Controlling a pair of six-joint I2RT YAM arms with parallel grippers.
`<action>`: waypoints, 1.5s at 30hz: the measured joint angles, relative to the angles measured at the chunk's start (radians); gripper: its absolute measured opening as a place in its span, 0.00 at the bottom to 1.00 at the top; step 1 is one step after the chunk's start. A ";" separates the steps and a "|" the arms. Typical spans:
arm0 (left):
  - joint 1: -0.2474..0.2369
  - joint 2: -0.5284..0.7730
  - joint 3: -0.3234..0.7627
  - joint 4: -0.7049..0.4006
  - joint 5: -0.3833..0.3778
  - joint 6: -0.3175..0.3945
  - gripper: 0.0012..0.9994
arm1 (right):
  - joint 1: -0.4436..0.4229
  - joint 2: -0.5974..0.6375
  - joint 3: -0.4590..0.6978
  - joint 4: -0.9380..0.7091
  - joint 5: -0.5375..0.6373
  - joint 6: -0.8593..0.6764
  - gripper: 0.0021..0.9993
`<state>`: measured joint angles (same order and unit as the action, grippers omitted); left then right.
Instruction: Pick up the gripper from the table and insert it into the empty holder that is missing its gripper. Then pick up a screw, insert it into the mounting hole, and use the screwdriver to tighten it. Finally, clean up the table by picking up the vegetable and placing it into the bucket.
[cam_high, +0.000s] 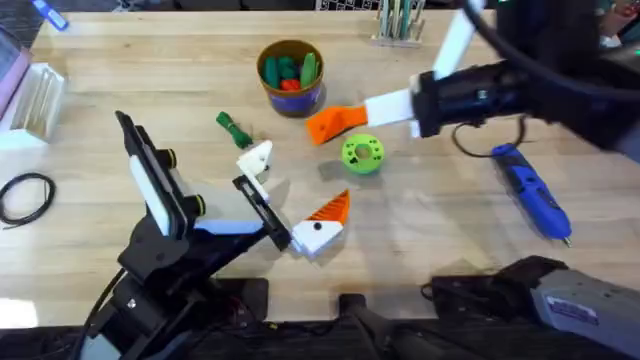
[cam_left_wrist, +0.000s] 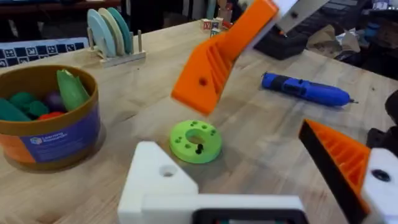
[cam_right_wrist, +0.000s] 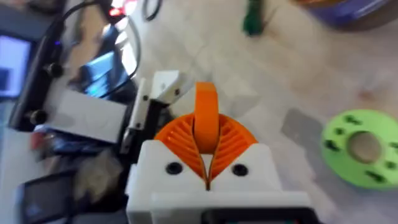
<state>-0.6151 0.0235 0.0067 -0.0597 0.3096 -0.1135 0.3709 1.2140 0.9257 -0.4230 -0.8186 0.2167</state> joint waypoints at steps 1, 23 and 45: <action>0.000 0.000 0.000 0.000 0.000 0.000 0.99 | 0.004 0.034 -0.005 0.019 -0.053 0.012 0.01; 0.000 0.000 0.000 0.000 -0.003 0.000 0.99 | 0.037 0.415 -0.021 0.313 -0.508 0.298 0.01; 0.011 0.000 0.000 -0.005 -0.087 -0.001 0.99 | 0.100 0.431 -0.026 0.529 -0.428 0.565 0.01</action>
<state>-0.6043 0.0235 0.0067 -0.0652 0.2230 -0.1148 0.4708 1.6451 0.8993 0.1056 -1.2462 0.7817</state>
